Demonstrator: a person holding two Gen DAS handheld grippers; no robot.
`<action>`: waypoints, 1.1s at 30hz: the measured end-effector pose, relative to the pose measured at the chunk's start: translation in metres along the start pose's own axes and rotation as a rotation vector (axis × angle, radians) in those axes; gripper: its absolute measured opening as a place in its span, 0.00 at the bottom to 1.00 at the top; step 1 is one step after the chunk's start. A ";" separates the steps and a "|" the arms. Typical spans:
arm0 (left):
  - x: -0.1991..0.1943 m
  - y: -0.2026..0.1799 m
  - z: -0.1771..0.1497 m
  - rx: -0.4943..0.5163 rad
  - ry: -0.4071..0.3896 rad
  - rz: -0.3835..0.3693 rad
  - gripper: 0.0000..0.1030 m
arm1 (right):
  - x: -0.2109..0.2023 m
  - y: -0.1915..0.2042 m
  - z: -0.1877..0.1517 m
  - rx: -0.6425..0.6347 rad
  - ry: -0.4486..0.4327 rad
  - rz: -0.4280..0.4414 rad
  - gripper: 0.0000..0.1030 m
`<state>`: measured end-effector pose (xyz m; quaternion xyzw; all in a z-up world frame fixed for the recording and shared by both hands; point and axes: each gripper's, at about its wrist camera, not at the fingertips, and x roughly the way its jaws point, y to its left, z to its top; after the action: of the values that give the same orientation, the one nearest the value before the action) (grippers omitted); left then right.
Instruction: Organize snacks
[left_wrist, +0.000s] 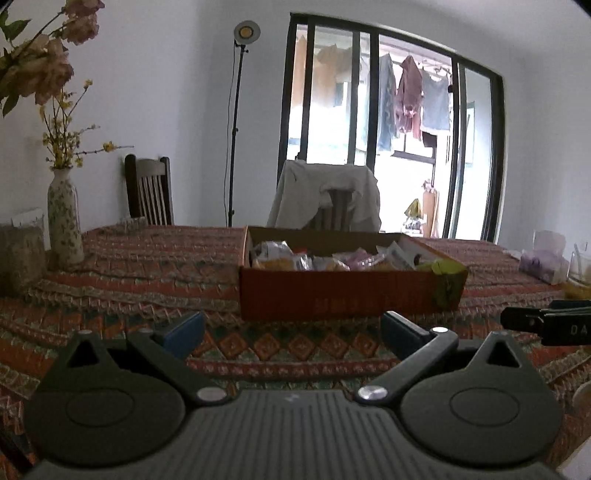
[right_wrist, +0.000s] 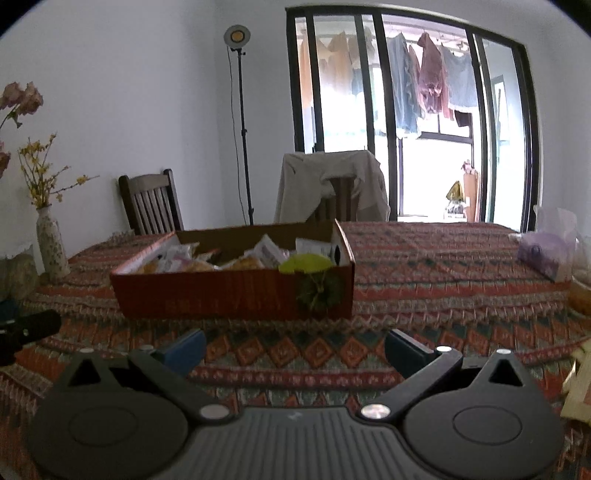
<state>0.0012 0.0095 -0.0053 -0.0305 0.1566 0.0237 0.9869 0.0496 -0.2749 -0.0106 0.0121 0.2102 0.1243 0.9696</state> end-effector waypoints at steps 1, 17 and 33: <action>0.000 -0.001 -0.001 -0.003 0.006 0.001 1.00 | 0.000 0.000 -0.002 0.001 0.004 0.001 1.00; 0.008 0.001 -0.008 -0.023 0.069 0.011 1.00 | 0.006 0.005 -0.008 0.002 0.036 0.020 1.00; 0.008 0.002 -0.008 -0.029 0.073 0.004 1.00 | 0.008 0.005 -0.009 0.002 0.047 0.023 1.00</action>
<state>0.0061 0.0115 -0.0154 -0.0455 0.1922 0.0267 0.9799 0.0515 -0.2681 -0.0212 0.0126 0.2332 0.1355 0.9629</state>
